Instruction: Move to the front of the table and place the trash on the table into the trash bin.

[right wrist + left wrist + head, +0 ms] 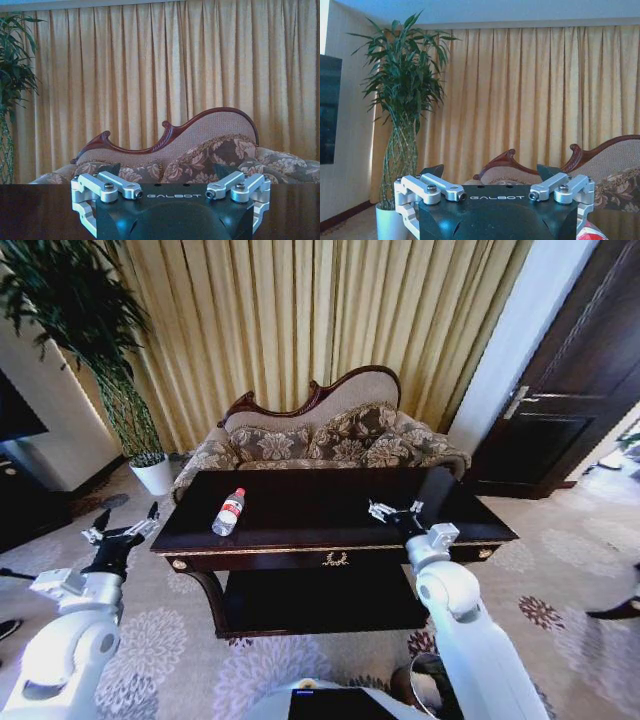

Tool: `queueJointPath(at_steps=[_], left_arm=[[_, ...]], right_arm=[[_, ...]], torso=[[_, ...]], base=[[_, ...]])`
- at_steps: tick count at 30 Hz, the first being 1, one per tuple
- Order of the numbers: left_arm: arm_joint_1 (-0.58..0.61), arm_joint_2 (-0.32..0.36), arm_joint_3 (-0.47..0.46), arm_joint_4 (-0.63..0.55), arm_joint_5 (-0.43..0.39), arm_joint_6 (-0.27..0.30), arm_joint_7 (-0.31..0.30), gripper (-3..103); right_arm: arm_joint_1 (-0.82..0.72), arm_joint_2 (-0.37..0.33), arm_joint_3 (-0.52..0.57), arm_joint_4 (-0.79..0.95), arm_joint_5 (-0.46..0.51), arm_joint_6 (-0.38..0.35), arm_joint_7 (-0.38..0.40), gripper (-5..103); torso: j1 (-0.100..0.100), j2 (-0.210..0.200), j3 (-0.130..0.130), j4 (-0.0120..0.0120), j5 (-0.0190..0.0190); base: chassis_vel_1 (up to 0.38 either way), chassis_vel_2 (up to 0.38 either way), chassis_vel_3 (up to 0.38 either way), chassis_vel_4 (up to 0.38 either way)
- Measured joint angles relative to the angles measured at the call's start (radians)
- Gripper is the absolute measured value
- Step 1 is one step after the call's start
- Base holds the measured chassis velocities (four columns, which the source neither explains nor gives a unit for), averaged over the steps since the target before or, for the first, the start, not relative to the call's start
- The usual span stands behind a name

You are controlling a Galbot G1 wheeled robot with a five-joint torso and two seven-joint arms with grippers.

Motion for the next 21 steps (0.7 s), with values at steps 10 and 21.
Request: queueJointPath(at_steps=[10,21], left_arm=[[-0.048,0.090,-0.019,0.090,-0.110,0.011,0.014,100],[-0.145,0.204,0.005,0.135,-0.302,0.109,0.018,100]], right_arm=[[-0.009,0.026,-0.003,-0.011,-0.054,0.005,0.000,100],[-0.015,0.038,0.016,-0.012,-0.061,0.008,0.000,100]], torso=[[0.000,0.000,0.000,-0.0001,-0.0001],[0.000,0.000,0.000,0.0000,0.0000]], base=[[0.000,0.000,0.000,0.000],[0.000,0.000,0.000,0.000]])
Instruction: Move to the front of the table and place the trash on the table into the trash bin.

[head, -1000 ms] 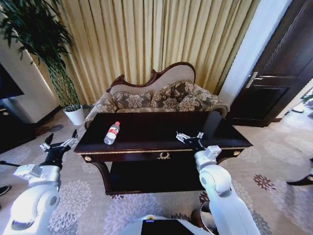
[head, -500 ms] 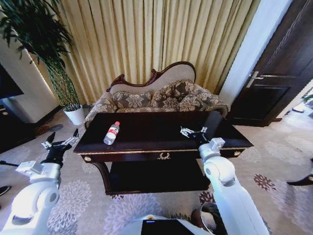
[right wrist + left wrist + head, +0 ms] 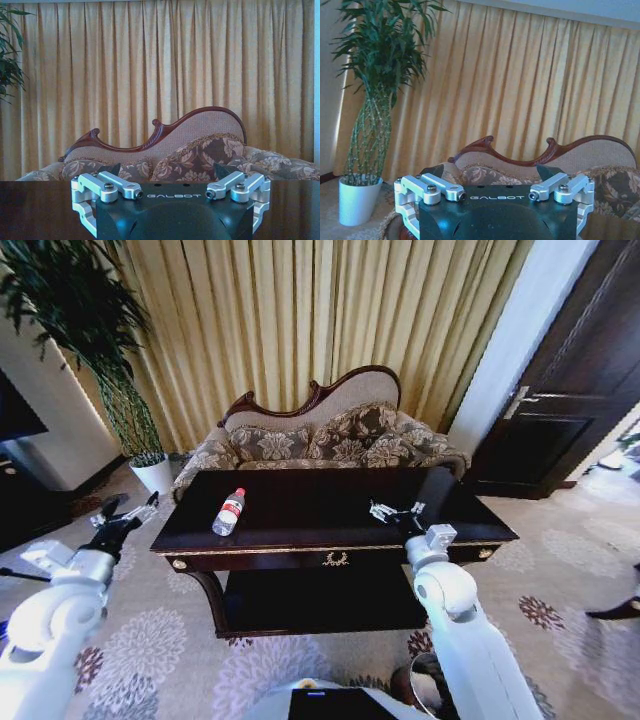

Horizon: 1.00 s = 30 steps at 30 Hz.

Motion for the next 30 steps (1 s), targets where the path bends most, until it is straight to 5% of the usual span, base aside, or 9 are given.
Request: queueJointPath(at_steps=[8,14,16,19,23,26,28,30], left_arm=[[-0.100,0.105,0.090,0.103,-0.016,0.059,-0.028,100],[-0.157,0.137,0.138,0.126,-0.002,0.138,-0.110,100],[-0.158,0.135,0.134,0.106,0.035,0.124,-0.124,100],[-0.134,0.120,0.077,0.061,0.200,0.022,-0.104,100],[-0.112,0.122,0.030,0.034,0.249,0.041,-0.139,100],[-0.106,0.132,0.027,0.091,0.338,0.007,-0.158,100],[-0.107,0.136,0.035,0.210,0.449,-0.109,-0.078,100],[-0.109,0.136,0.040,0.239,0.451,-0.125,-0.071,100]], right_arm=[[-0.002,0.002,0.000,0.002,0.000,0.001,0.000,100],[-0.001,0.004,-0.002,-0.001,0.000,0.003,0.000,100],[-0.001,0.004,0.000,-0.002,0.001,0.005,0.000,100],[0.006,0.002,0.017,-0.003,0.010,0.018,0.000,100],[0.029,-0.018,0.034,-0.010,0.040,0.017,0.000,100],[0.059,-0.052,0.044,-0.034,0.054,0.015,0.000,100],[0.083,-0.103,0.048,-0.057,0.070,0.016,0.000,100],[0.088,-0.119,0.048,-0.061,0.077,0.016,0.000,100]], torso=[[0.000,0.000,0.000,0.0000,-0.0001],[0.000,0.000,0.000,-0.0004,0.0001],[0.000,0.000,0.000,-0.0002,-0.0001],[0.000,0.000,0.000,0.0000,0.0001],[0.000,0.000,0.000,0.0000,0.0004],[0.000,0.000,0.000,0.0001,0.0003],[0.000,0.000,0.000,0.0002,0.0000],[0.000,0.000,0.000,-0.0001,-0.0003]], base=[[0.000,0.000,0.000,0.000],[0.000,0.000,0.000,0.000],[0.000,0.000,0.000,0.000],[0.000,0.000,0.000,0.000],[0.000,0.000,0.000,0.000],[0.000,0.000,0.000,0.000],[0.000,0.000,0.000,0.000],[0.000,0.000,0.000,0.000]])
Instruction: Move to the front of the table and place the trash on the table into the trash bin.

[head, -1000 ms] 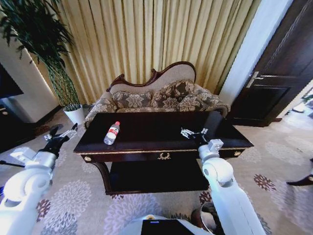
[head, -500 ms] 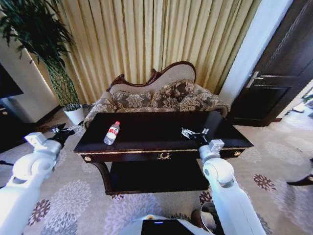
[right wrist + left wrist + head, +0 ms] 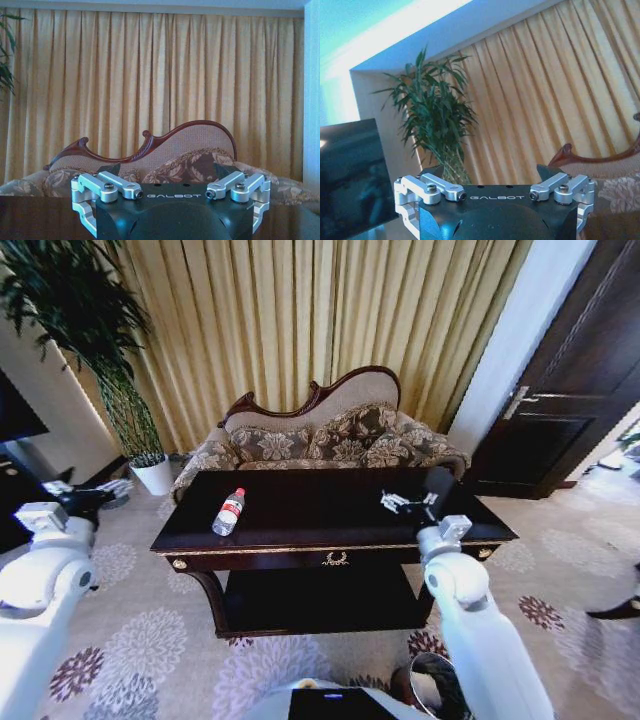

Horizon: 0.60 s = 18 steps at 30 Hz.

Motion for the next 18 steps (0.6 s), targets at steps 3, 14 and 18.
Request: queueJointPath(at_steps=[3,14,18], left_arm=[[-0.039,0.011,0.027,0.124,-0.021,-0.034,0.025,100],[-0.172,0.110,0.054,0.192,-0.329,0.087,0.099,100],[-0.179,0.108,0.046,0.082,-0.383,0.229,0.038,100]], right_arm=[[0.004,-0.059,0.010,-0.006,0.025,0.001,0.000,100],[-0.023,-0.079,0.043,0.005,0.040,0.003,0.000,100],[-0.023,-0.059,0.030,0.005,0.030,0.003,0.000,100]], torso=[[0.000,0.000,0.000,0.0003,0.0000],[0.000,0.000,0.000,0.0001,0.0004],[0.000,0.000,0.000,0.0001,0.0005]], base=[[0.000,0.000,0.000,0.000],[0.000,0.000,0.000,0.000],[0.000,0.000,0.000,0.000]])
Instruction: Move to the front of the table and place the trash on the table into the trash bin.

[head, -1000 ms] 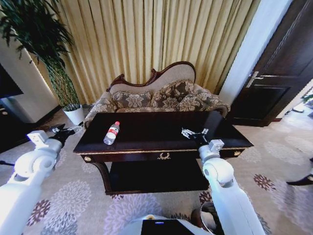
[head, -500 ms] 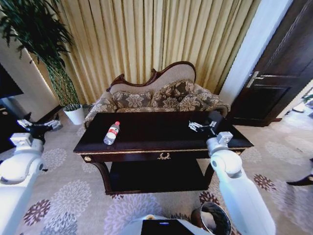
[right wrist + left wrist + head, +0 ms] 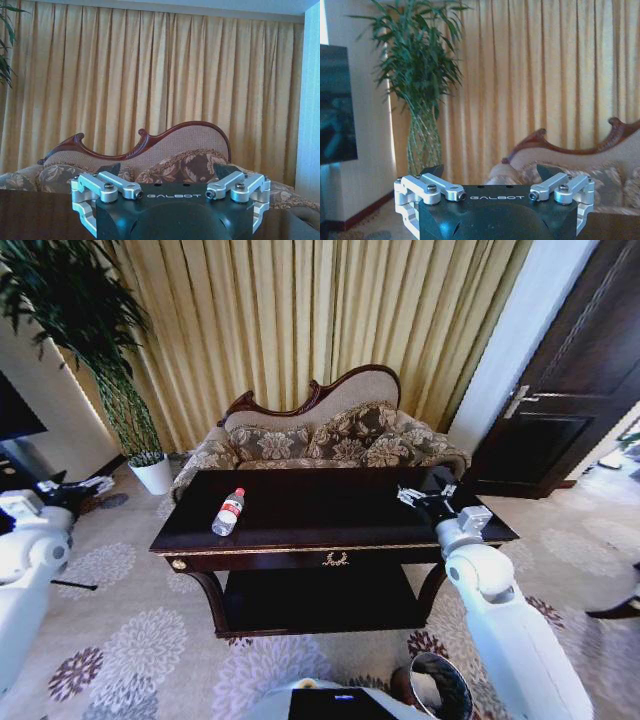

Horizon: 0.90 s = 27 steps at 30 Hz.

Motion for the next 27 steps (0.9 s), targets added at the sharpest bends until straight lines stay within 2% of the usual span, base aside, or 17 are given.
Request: queueJointPath(at_steps=[2,3,4,5,6,7,10,12,13,14,16,17,18,22,24,25,27], left_arm=[[-0.016,-0.008,0.011,-0.075,-0.020,0.101,-0.053,100],[-0.016,-0.008,0.011,-0.075,-0.020,0.101,-0.053,100],[-0.036,-0.013,0.026,-0.114,-0.069,0.182,-0.112,100],[-0.052,-0.018,0.039,-0.136,-0.102,0.228,-0.149,100],[-0.052,-0.018,0.039,-0.136,-0.102,0.228,-0.149,100],[-0.067,-0.024,0.057,-0.158,-0.133,0.276,-0.179,100],[-0.080,-0.032,0.091,-0.177,-0.159,0.308,-0.192,100],[-0.082,-0.032,0.111,-0.180,-0.192,0.313,-0.184,100],[-0.082,-0.030,0.130,-0.173,-0.213,0.295,-0.137,100],[-0.082,-0.030,0.130,-0.173,-0.213,0.295,-0.137,100],[-0.088,-0.021,0.165,-0.145,-0.218,0.230,-0.029,100],[-0.088,-0.021,0.165,-0.145,-0.218,0.230,-0.029,100],[-0.116,-0.019,0.207,-0.123,-0.219,0.197,0.016,100],[-0.185,-0.038,0.284,-0.101,-0.225,0.175,0.028,100],[-0.247,-0.090,0.360,-0.097,-0.224,0.176,-0.028,100],[-0.247,-0.090,0.360,-0.097,-0.224,0.176,-0.028,100],[-0.269,-0.134,0.398,-0.103,-0.212,0.187,-0.083,100]], right_arm=[[0.000,0.012,-0.006,-0.001,-0.008,0.000,0.000,100],[0.000,0.012,-0.006,-0.001,-0.008,0.000,0.000,100],[-0.002,0.017,-0.008,-0.003,-0.011,0.000,0.000,100],[-0.004,0.020,-0.008,-0.003,-0.012,0.000,0.000,100],[-0.004,0.020,-0.008,-0.003,-0.012,0.000,0.000,100],[-0.006,0.023,-0.008,-0.003,-0.014,0.000,0.000,100],[-0.008,0.026,-0.003,-0.003,-0.014,0.001,0.000,100],[-0.011,0.028,0.000,-0.003,-0.015,0.001,0.000,100],[-0.013,0.030,0.002,-0.004,-0.016,0.002,0.000,100],[-0.013,0.030,0.002,-0.004,-0.016,0.002,0.000,100],[-0.014,0.036,0.002,-0.004,-0.018,0.003,0.000,100],[-0.014,0.036,0.002,-0.004,-0.018,0.003,0.000,100],[-0.016,0.040,0.002,-0.004,-0.023,0.003,0.000,100],[-0.018,0.048,-0.002,-0.004,-0.032,0.003,0.000,100],[-0.023,0.053,-0.003,-0.005,-0.035,0.003,0.000,100],[-0.023,0.053,-0.003,-0.005,-0.035,0.003,0.000,100],[-0.025,0.052,-0.001,-0.006,-0.035,0.003,0.000,100]], torso=[[0.000,0.000,0.000,0.0002,0.0000],[0.000,0.000,0.000,0.0002,0.0000],[0.000,0.000,0.000,0.0001,-0.0001],[0.000,0.000,0.000,-0.0001,-0.0001],[0.000,0.000,0.000,-0.0001,-0.0001],[0.000,0.000,0.000,-0.0003,0.0000],[0.000,0.000,0.000,-0.0001,-0.0002],[0.000,0.000,0.000,-0.0001,0.0000],[0.000,0.000,0.000,0.0000,-0.0002],[0.000,0.000,0.000,0.0000,-0.0002],[0.000,0.000,0.000,0.0003,-0.0002],[0.000,0.000,0.000,0.0003,-0.0002],[0.000,0.000,0.000,0.0004,-0.0002],[0.000,0.000,0.000,-0.0001,-0.0002],[0.000,0.000,0.000,-0.0003,0.0001],[0.000,0.000,0.000,-0.0003,0.0001],[0.000,0.000,0.000,-0.0004,-0.0002]], base=[[0.000,0.000,0.000,0.000],[0.000,0.000,0.000,0.000],[0.000,0.000,0.000,0.000],[0.000,0.000,0.000,0.000],[0.000,0.000,0.000,0.000],[0.000,0.000,0.000,0.000],[0.000,0.000,0.000,0.000],[0.000,0.000,0.000,0.000],[0.000,0.000,0.000,0.000],[0.000,0.000,0.000,0.000],[0.000,0.000,0.000,0.000],[0.000,0.000,0.000,0.000],[0.000,0.000,0.000,0.000],[0.000,0.000,0.000,0.000],[0.000,0.000,0.000,0.000],[0.000,0.000,0.000,0.000],[0.000,0.000,0.000,0.000]])
